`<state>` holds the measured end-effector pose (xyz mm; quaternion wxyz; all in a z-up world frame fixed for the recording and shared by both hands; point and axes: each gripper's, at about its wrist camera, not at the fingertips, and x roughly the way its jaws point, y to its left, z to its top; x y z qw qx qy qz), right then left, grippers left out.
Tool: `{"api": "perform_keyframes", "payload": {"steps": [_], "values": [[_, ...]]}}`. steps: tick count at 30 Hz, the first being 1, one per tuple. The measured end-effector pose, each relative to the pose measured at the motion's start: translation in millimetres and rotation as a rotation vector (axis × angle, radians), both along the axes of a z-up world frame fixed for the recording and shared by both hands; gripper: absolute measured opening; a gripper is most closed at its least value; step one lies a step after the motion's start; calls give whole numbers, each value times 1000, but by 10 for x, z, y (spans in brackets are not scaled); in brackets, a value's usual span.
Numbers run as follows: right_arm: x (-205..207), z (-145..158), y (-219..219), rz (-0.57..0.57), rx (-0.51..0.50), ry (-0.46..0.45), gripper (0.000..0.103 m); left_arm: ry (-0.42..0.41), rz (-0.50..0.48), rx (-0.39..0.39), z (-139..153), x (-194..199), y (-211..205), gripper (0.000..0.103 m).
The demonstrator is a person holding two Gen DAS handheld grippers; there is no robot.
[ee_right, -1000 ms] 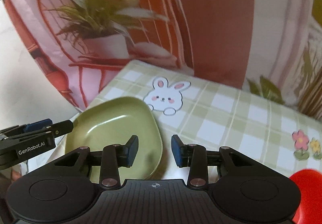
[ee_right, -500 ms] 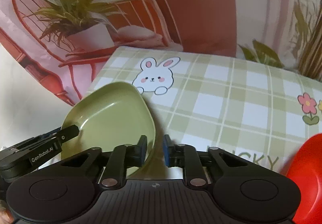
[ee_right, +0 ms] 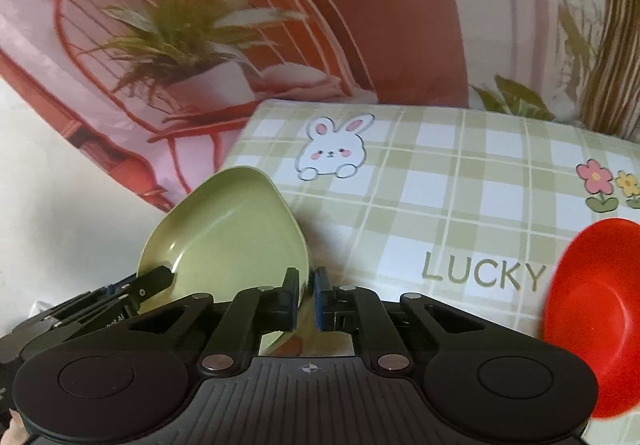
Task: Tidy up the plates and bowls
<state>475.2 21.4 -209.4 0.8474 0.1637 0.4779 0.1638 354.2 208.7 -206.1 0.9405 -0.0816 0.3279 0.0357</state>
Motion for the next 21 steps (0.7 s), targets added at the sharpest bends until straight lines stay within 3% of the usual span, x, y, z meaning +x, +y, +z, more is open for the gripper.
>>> {"api": "perform_keyframes", "payload": {"steps": [11,21], "values": [[-728,566,-395,7,68,-47,8,-43,-41,29,593,-698,-274,11],[-1359,593,-1098,-45,90,-35,8,-57,-115,40,692,-1142,-906,11]]}}
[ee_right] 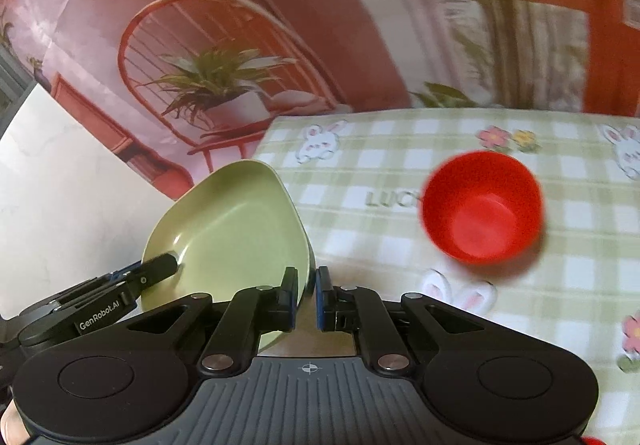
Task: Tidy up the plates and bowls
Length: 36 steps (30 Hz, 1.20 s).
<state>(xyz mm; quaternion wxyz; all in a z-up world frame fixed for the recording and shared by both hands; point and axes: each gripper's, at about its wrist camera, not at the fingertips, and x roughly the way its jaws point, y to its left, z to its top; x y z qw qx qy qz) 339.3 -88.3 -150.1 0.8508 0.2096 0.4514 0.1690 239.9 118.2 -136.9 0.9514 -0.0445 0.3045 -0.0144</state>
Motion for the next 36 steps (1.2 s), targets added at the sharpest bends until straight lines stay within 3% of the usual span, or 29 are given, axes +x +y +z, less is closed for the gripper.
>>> {"api": "perform_keyframes", "payload": {"steps": [8,17,36], "values": [[-336,-162,-589,-43,-4,27,8,40,-75,-10,-219,-133,-520,11],[-673,-372,-918,-62,6,28,9,86,-113,5,-530,-241,-893,11],[-795,-671,-1049,-60,-7,96,9,133,-161,40,-777,-247,-1093,11]]}}
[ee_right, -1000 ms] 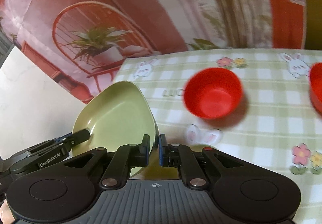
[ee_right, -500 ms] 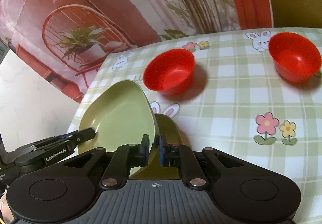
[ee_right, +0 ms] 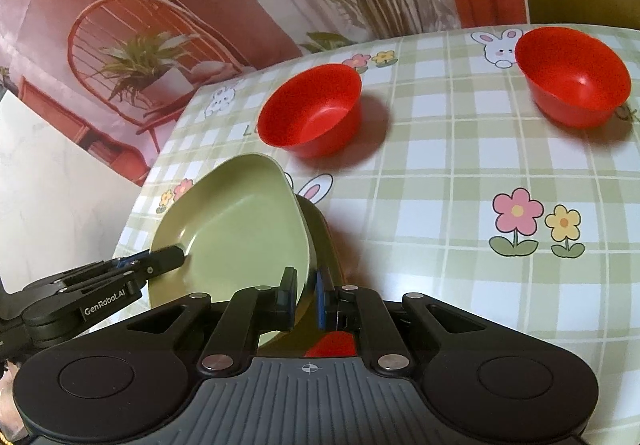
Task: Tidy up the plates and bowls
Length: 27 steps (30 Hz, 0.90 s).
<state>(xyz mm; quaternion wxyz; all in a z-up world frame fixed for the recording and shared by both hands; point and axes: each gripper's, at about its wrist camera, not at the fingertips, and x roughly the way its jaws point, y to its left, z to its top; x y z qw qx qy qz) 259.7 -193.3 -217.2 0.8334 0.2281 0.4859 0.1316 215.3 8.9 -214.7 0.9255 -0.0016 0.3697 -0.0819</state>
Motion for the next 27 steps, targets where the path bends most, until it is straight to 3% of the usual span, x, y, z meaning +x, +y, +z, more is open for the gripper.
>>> {"api": "perform_keyframes", "payload": {"steps": [27], "values": [[47,-62,-1,15,-13,43,9,36,-7,21,-126,24,-8,11]]}}
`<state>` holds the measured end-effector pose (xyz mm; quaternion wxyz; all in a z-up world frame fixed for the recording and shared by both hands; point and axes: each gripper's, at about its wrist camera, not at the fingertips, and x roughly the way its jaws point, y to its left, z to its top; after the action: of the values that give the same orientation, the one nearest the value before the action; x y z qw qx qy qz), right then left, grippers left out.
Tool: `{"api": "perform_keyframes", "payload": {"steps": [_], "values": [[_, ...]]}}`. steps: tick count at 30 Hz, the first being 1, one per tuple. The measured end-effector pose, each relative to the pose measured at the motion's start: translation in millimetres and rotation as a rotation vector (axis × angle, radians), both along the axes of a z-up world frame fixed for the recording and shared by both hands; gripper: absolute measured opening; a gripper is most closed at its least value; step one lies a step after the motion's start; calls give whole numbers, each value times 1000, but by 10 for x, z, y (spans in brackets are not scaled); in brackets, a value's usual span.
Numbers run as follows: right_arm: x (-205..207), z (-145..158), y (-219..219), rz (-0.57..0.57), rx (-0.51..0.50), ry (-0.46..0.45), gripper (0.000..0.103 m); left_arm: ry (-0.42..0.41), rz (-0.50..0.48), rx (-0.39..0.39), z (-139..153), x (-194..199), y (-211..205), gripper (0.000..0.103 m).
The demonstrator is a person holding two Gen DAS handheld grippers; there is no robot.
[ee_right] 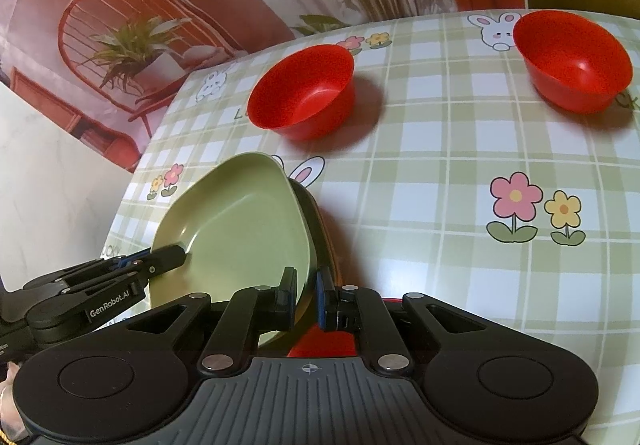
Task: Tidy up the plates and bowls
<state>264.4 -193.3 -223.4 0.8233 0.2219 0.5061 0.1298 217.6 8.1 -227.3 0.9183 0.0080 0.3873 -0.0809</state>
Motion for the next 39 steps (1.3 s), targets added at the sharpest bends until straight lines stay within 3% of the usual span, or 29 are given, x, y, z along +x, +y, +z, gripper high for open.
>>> {"api": "perform_keyframes", "payload": {"steps": [10,15,26,33,39], "values": [[20,-33,1,7,-15,12,9,-7,9,33,-10,-20,-21,15],[16,-50,-2,5,-25,15,9,-25,22,37,0,-39,-24,32],[38,-45,27,11,-58,18,9,12,34,54,-171,-87,-80,35],[95,-22,33,19,-79,20,22,9,43,44,-182,-70,-16,39],[217,67,22,5,-120,-32,20,7,46,32,-194,-59,-4,41]]}}
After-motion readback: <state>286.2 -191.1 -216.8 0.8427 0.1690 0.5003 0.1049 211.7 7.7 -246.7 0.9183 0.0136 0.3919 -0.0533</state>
